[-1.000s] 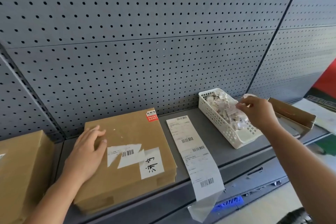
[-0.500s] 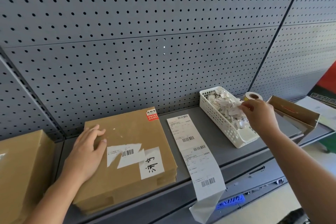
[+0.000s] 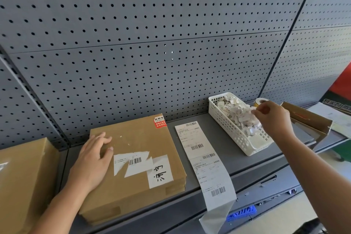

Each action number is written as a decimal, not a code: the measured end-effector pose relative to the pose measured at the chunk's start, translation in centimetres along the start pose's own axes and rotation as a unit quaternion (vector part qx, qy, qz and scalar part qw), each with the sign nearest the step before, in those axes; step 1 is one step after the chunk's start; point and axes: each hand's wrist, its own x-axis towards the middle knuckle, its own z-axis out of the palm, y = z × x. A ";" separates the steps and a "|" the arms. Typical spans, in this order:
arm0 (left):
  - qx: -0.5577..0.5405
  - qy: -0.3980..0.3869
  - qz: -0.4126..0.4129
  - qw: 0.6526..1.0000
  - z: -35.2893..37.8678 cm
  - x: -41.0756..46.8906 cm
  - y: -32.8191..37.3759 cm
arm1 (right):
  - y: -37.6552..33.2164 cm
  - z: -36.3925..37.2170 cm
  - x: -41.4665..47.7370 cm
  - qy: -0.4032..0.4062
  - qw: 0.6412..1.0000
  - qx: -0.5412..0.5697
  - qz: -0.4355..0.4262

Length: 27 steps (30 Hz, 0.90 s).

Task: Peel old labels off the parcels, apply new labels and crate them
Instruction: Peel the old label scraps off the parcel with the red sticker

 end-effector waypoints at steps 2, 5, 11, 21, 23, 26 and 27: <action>0.000 -0.001 0.003 1.000 0.0 0.1 -0.2 | -0.6 -0.3 0.0 0.015 1.000 0.007 -0.014; 0.000 -0.001 0.005 1.000 0.0 0.2 -0.3 | -1.7 -0.4 0.0 0.027 0.999 0.009 -0.033; 0.001 0.000 0.003 1.000 0.2 0.2 0.3 | -4.8 1.2 -0.9 -0.006 0.995 0.004 -0.103; -0.016 -0.008 -0.006 1.000 0.1 -0.1 0.6 | -13.2 6.6 -3.9 -0.102 0.970 0.033 -0.216; -0.017 -0.011 -0.008 1.000 -0.1 -0.3 0.8 | -14.9 7.8 -5.1 -0.135 0.963 0.043 -0.230; -0.027 -0.011 -0.008 1.000 -0.3 -0.4 0.8 | -17.6 9.4 -7.7 -0.210 0.938 0.073 -0.268; -0.032 -0.011 -0.006 0.999 -0.3 -0.4 0.8 | -18.4 10.0 -8.7 -0.238 0.926 0.082 -0.282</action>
